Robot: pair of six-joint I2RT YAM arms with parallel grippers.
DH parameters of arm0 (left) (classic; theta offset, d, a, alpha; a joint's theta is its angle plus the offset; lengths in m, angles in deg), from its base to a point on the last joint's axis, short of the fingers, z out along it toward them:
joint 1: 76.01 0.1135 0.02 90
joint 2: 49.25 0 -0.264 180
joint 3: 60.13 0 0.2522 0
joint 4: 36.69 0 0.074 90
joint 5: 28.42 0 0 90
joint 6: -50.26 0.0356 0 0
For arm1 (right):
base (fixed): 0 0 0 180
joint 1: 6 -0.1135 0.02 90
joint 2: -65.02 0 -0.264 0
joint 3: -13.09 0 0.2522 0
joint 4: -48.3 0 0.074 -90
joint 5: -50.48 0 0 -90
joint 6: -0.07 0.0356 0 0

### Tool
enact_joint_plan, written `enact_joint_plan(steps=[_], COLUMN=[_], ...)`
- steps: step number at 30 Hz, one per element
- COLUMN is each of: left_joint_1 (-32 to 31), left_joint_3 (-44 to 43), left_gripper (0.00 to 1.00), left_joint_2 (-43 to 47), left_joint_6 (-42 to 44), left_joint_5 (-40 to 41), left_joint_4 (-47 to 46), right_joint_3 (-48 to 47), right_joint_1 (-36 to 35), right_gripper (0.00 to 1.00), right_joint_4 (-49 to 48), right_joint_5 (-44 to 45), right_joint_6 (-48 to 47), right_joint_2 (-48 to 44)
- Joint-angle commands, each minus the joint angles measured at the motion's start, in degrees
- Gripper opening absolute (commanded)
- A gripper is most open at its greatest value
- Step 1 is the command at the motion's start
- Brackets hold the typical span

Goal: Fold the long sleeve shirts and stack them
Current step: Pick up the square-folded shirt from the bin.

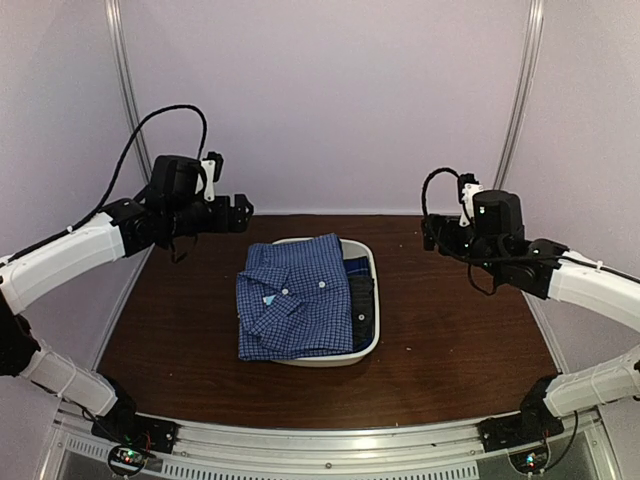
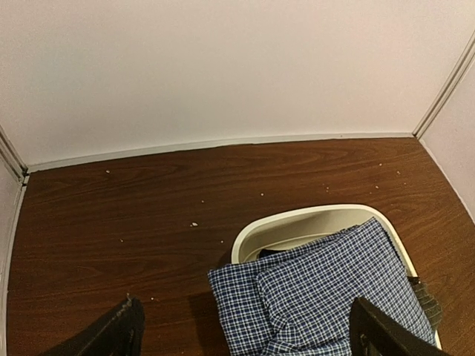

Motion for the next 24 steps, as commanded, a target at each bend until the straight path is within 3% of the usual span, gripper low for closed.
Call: enact_joint_plan(steps=[1, 11, 24], left_joint_1=[0.7, -0.1, -3.3], left_joint_3=[-2.2, -2.5, 0.9], left_gripper=[0.98, 0.98, 0.98], left_joint_2=[0.1, -0.8, -3.7], left_joint_6=[0.4, -1.7, -6.9], left_joint_5=[-0.7, -10.6, -11.6], left_joint_4=[-0.1, 0.1, 3.1], right_joint_3=[-3.3, -6.7, -17.0], right_joint_1=[0.2, -0.4, -7.3], right_gripper=[1.00, 1.00, 1.00], right_joint_4=[1.6, 2.3, 5.5], right_joint_5=[-0.3, -7.3, -18.6], right_joint_6=[-0.6, -1.7, -3.8], right_joint_2=[1.2, 4.6, 17.8])
